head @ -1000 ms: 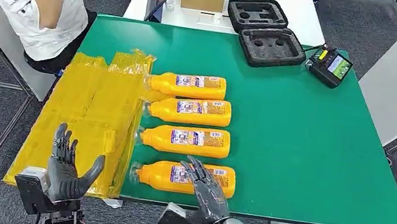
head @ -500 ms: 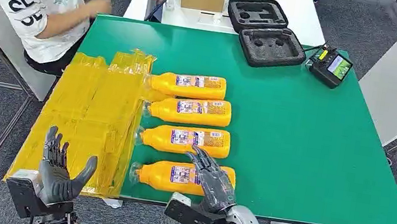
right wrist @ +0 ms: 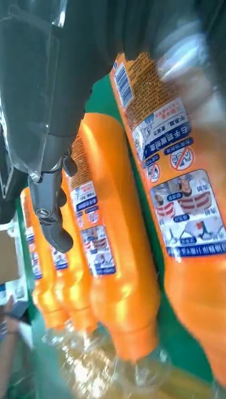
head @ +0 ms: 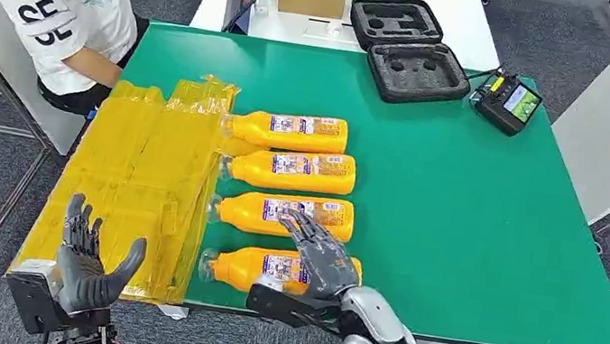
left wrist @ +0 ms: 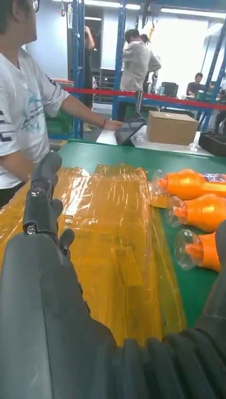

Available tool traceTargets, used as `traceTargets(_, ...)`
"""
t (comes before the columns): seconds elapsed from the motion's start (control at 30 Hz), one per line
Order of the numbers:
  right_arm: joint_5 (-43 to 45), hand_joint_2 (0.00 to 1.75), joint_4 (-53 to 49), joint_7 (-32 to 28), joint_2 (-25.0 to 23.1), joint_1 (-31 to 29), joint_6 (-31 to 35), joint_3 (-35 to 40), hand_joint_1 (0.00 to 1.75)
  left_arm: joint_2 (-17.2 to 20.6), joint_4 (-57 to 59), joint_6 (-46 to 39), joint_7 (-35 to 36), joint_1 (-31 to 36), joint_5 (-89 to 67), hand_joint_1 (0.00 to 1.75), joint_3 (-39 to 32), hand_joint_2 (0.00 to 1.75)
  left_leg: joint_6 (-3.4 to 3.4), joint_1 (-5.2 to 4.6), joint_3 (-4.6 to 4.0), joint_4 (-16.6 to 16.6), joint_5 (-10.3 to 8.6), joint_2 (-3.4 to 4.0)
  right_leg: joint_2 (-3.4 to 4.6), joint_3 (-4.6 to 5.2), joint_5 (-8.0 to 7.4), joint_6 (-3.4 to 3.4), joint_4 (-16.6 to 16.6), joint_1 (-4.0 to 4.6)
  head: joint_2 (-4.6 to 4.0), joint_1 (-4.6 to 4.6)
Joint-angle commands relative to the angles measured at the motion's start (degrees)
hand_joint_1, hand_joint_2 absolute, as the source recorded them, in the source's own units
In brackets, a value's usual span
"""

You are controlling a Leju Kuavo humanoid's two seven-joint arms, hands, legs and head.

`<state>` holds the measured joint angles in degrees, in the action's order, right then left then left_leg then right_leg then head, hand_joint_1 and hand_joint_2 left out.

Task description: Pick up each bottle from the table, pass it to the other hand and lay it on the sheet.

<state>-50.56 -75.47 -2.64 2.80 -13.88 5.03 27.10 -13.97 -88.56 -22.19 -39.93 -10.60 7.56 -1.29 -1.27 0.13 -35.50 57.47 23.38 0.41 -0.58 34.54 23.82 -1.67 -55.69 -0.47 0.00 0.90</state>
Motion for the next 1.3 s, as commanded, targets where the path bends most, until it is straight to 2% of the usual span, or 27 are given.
traceTargets(0.03,-0.49,1.75,8.98,1.74,-0.02,-4.38,-1.11,2.31,0.00,-0.53,1.12,-0.06,0.57,0.77,0.44,0.00,-1.58,1.75,0.06,0.03,0.26,-0.05,0.09,0.06,0.11,-0.25,0.05,0.04,0.07,0.02,0.00,0.02)
traceTargets(0.73,-0.87,1.75,10.23,2.03,0.29,-5.29,-2.76,3.83,0.00,-0.81,1.14,-0.53,0.80,0.86,0.89,0.00,-2.10,1.75,0.06,0.02,0.27,-0.03,0.10,0.03,0.09,-0.25,0.08,0.04,0.04,0.01,0.00,0.02)
traceTargets(0.77,-1.66,1.75,8.11,2.76,0.94,-4.09,-3.92,4.67,0.00,-0.96,0.62,-0.56,0.76,0.49,1.12,0.00,-2.50,1.75,0.05,0.02,0.21,-0.04,0.08,0.04,0.09,-0.19,0.05,0.03,0.05,0.01,0.00,0.02)
traceTargets(1.03,-1.66,1.75,9.51,3.06,2.70,-4.70,-4.76,5.22,0.02,-1.05,0.45,-0.41,0.88,0.23,1.53,0.00,-2.91,1.75,0.03,0.00,0.22,-0.05,0.06,-0.04,0.00,-0.22,0.07,0.02,0.05,-0.01,0.00,0.02)
traceTargets(1.1,-1.68,1.75,9.63,3.53,2.98,-4.69,-5.19,5.35,0.10,-1.12,0.24,-0.52,0.85,0.07,1.68,0.00,-3.11,1.75,0.07,0.05,0.39,-0.02,0.16,-0.04,0.05,-0.40,0.13,0.05,0.07,0.03,0.00,0.02)
traceTargets(1.2,-1.66,1.75,9.88,3.84,3.90,-4.39,-5.52,5.31,0.51,-1.12,-0.08,-0.49,0.92,-0.29,1.99,0.00,-3.42,1.75,0.07,0.05,0.42,-0.03,0.17,-0.02,0.07,-0.43,0.14,0.05,0.07,0.02,0.00,0.02)
traceTargets(1.3,-1.68,1.75,9.92,3.82,4.04,-4.36,-5.51,5.27,0.51,-1.12,-0.07,-0.48,0.93,-0.31,1.99,0.00,-3.42,1.75,0.05,0.04,0.31,-0.04,0.11,-0.05,0.01,-0.33,0.10,0.04,0.07,0.02,0.00,0.02)
